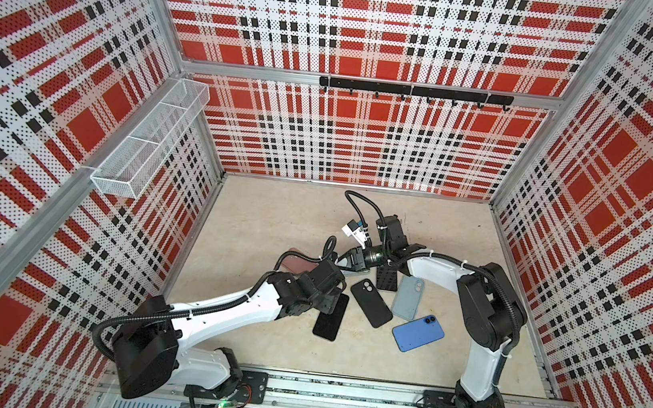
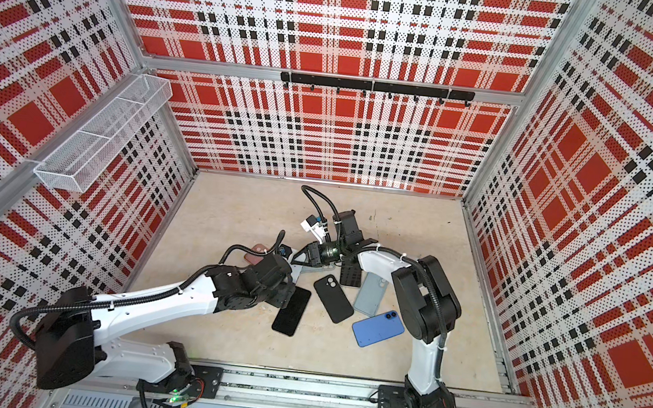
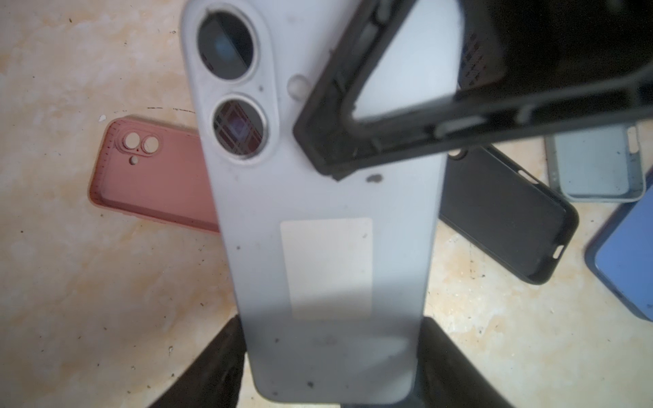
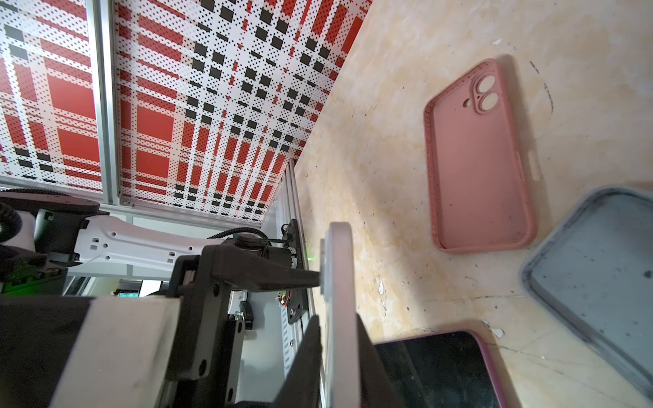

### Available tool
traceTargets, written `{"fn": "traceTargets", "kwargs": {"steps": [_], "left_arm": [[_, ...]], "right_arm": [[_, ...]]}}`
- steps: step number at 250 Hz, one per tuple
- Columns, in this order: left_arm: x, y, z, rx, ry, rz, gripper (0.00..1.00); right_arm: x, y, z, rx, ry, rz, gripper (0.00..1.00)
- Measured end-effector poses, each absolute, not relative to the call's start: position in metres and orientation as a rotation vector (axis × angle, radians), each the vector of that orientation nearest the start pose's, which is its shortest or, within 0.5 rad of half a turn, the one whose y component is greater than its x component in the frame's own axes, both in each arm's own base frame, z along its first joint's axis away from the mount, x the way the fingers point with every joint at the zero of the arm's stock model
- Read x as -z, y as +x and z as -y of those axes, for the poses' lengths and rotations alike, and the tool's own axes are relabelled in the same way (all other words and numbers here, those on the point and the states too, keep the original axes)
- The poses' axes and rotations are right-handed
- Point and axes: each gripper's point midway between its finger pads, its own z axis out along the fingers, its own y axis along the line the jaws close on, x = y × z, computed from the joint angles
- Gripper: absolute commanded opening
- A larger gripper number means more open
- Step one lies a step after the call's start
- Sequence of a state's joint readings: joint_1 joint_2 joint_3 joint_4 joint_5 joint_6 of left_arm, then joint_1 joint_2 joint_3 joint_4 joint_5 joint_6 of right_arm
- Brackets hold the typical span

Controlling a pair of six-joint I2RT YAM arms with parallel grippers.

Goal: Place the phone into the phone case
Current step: 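Lift the white phone with the left gripper while the right gripper reaches over, then grasp the white phone's edge with the right gripper beside the left gripper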

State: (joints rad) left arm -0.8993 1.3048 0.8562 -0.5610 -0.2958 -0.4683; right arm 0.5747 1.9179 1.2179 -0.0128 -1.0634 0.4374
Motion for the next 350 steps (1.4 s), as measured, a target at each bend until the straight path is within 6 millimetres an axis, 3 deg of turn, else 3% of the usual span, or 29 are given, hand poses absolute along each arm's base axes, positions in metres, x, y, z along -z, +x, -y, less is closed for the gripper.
{"fn": "traceTargets", "kwargs": {"steps": [32,39,54,81,106,133,166,194,216,242,295,350], "left_arm": [[-0.114,0.241,0.223,0.167,0.437,-2.485,0.72],[-0.115,0.241,0.223,0.167,0.437,-2.483,0.77],[-0.116,0.242,0.223,0.163,0.443,-2.477,1.0],[-0.129,0.246,0.227,0.186,0.436,-2.448,1.0],[-0.155,0.25,0.233,0.24,0.437,-2.387,1.0],[-0.189,0.253,0.237,0.335,0.439,-2.318,1.0],[-0.221,0.257,0.236,0.518,0.428,-2.271,1.0],[-0.235,0.261,0.236,0.678,0.423,-2.25,1.0],[-0.242,0.258,0.243,0.791,0.451,-2.234,0.99],[-0.251,0.249,0.256,0.897,0.526,-2.204,0.95],[-0.27,0.238,0.275,0.998,0.65,-2.122,0.9],[-0.269,0.228,0.288,0.987,0.771,-2.089,0.87]], "right_arm": [[-0.147,0.3,-0.373,-1.71,-0.794,-2.283,0.04],[-0.147,0.301,-0.373,-1.707,-0.795,-2.284,0.03],[-0.149,0.304,-0.371,-1.7,-0.791,-2.286,0.02],[-0.148,0.31,-0.364,-1.658,-0.766,-2.307,0.0],[-0.158,0.323,-0.347,-1.598,-0.702,-2.318,0.0],[-0.19,0.343,-0.319,-1.501,-0.635,-2.257,0.0],[-0.25,0.356,-0.283,-1.338,-0.617,-2.099,0.0],[-0.29,0.344,-0.274,-1.274,-0.698,-1.965,0.0],[-0.304,0.329,-0.277,-1.29,-0.773,-1.894,0.0],[-0.301,0.316,-0.28,-1.343,-0.841,-1.855,0.0],[-0.275,0.29,-0.277,-1.368,-0.943,-1.823,0.0],[-0.302,0.262,-0.272,-1.344,-1.088,-1.628,0.0]]}}
